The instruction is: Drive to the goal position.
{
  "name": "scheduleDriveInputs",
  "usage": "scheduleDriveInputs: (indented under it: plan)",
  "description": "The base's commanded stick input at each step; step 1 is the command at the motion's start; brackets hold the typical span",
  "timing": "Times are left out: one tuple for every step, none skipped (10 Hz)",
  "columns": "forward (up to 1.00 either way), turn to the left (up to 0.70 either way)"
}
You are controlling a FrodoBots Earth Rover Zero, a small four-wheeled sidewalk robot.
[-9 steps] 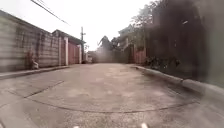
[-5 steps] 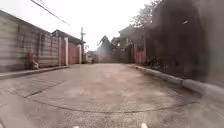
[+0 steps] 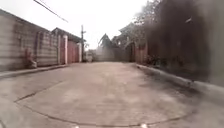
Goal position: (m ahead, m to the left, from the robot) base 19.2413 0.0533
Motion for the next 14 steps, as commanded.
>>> scheduleDriveInputs:
  plan:
    - [0.70,0.00]
    - [0.70,0.00]
    - [0.70,0.00]
    - [0.70,0.00]
    - [0.70,0.00]
    - [0.70,0.00]
    - [0.70,0.00]
    - [0.70,0.00]
    - [0.70,0.00]
    - [0.70,0.00]
    - [0.70,0.00]
    - [0.70,0.00]
    - [0.70,0.00]
    - [0.70,0.00]
